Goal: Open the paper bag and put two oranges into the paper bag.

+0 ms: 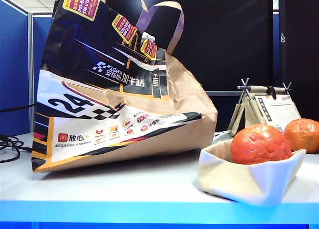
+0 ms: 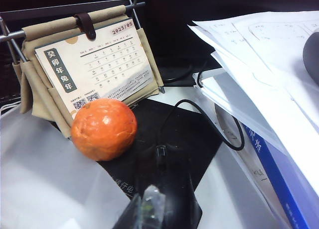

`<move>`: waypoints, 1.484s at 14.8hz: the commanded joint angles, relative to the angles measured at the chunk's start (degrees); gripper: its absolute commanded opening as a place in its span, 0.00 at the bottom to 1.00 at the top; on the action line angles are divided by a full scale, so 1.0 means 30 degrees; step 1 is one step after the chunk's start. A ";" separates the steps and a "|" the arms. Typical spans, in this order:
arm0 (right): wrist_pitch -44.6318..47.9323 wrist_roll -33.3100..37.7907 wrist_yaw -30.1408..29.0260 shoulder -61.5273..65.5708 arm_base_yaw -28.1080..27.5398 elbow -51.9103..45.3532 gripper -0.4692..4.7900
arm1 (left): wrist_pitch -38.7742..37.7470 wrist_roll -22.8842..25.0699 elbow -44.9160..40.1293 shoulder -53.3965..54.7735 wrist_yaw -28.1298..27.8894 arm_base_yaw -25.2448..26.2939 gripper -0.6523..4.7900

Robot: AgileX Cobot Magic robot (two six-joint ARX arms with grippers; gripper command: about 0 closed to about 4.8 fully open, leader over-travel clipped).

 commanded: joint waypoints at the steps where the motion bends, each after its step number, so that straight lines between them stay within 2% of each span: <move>1: 0.0342 0.0073 -0.2965 -0.0029 0.0073 -0.0044 0.08 | -0.0342 -0.0007 -0.0015 -0.0007 0.0087 -0.0015 0.38; 4: 0.0386 0.0466 -0.3949 -0.0029 0.0066 -0.0044 0.08 | -0.0335 -0.0051 -0.0015 -0.0007 0.0117 -0.0015 0.38; 5: 0.0627 0.1413 -0.3993 -0.0029 0.0073 -0.0044 0.08 | -0.0328 -0.0474 -0.0015 -0.0007 0.0211 -0.0015 0.38; 6: 0.1559 0.3599 -0.4750 -0.0029 0.0073 -0.0044 0.08 | -0.0284 -0.1982 -0.0015 -0.0007 0.0634 -0.0015 0.38; 7: 0.3126 0.4386 -0.6207 -0.0029 0.0087 -0.0029 0.10 | -0.0102 -0.3271 0.0029 -0.0007 0.1661 -0.0015 0.40; 8: 0.5421 0.4430 -0.8451 -0.0029 0.0087 0.0306 0.11 | 0.1239 -0.4707 0.0204 -0.0007 0.5078 -0.0015 0.41; 9: 0.6273 0.4422 -0.9967 -0.0029 0.0080 0.0969 0.15 | 0.2900 -0.5632 0.0408 -0.0007 0.7475 -0.0022 0.49; 10: 0.6302 0.4430 -1.0746 -0.0029 0.0087 0.1967 0.32 | 0.3963 -0.7242 0.0947 -0.0007 0.8094 -0.0022 0.57; 11: 0.6207 0.4422 -1.1242 -0.0029 0.0080 0.3031 0.55 | 0.3898 -0.8408 0.1872 0.0000 0.7919 -0.0015 0.59; 12: 0.6200 0.4408 -1.1533 0.0000 0.0080 0.4116 0.62 | 0.3519 -0.8801 0.3002 0.0073 0.7766 -0.0015 0.61; 14: 0.6164 0.4408 -1.1642 0.0576 0.0080 0.6229 0.62 | 0.3402 -0.8801 0.5632 0.1239 0.7796 -0.0007 0.76; 16: 0.5625 0.4408 -1.2320 0.1996 0.0080 0.8123 0.62 | 0.3395 -0.8801 0.8597 0.4044 0.9027 -0.0007 0.76; 18: 0.4080 0.4415 -1.4549 0.4575 0.0080 1.0214 0.62 | 0.3177 -0.8794 1.1715 0.8218 1.1948 -0.0015 0.76; 19: 0.3832 0.4415 -1.6313 0.6747 0.0080 1.1511 0.62 | 0.2543 -0.8786 1.4994 1.3019 1.5577 -0.0022 0.76; 20: 0.3891 0.4415 -1.6247 0.7293 0.0080 1.1868 0.62 | 0.2543 -0.8794 1.6283 1.4885 1.6619 -0.0036 0.76; 21: 0.3920 0.4408 -1.6225 0.7468 0.0073 1.2050 0.62 | 0.2557 -0.8779 1.8833 1.8119 1.7303 -0.0255 0.76; 22: 0.3861 0.4408 -1.6218 0.7468 0.0058 1.2043 0.62 | 0.2535 -0.8568 1.9941 1.9387 1.7347 -0.0481 0.76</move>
